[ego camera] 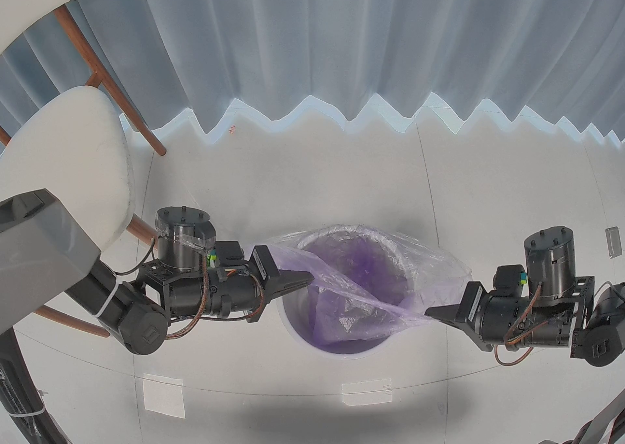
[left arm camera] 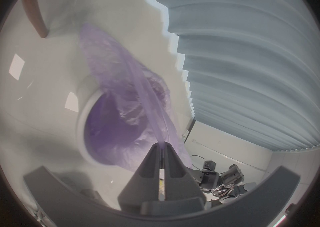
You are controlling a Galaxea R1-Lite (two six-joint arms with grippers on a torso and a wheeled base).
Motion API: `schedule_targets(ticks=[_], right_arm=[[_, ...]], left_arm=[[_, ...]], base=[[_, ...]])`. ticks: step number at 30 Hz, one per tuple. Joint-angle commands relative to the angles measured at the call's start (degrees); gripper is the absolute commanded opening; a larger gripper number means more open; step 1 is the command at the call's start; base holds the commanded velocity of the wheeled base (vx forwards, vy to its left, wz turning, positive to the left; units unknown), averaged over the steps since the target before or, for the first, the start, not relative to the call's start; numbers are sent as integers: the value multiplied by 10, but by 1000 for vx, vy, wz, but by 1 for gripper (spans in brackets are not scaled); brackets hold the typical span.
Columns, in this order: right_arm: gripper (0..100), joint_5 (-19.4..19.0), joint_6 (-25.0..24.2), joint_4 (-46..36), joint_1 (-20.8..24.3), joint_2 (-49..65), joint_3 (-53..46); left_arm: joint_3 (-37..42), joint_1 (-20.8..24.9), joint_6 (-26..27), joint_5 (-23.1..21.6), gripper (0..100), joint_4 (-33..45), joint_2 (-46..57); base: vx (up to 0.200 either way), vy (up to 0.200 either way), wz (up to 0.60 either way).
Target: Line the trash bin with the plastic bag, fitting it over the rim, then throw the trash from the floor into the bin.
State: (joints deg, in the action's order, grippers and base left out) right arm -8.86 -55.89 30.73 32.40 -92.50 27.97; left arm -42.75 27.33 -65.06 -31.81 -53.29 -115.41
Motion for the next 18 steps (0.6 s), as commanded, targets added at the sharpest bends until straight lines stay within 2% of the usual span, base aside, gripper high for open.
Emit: schedule_targets(ticks=[1,6,12,18], right_arm=[[0,-6,10,-43,55,30,-16],[0,-7,4,-38,98,15,-27],[0,-6,-21,-6,140,-39,-34],[0,-2,-31,122,146,-97,-69]], left_arm=[[-1,3,53,0,0,90,33],[-1,-3,157,0,0,187,15],[3,3,197,0,0,205,12],[-1,-4,232,1,0,205,-6]], base=[[0,0,0],[0,0,0],[0,0,0],[0,0,0]])
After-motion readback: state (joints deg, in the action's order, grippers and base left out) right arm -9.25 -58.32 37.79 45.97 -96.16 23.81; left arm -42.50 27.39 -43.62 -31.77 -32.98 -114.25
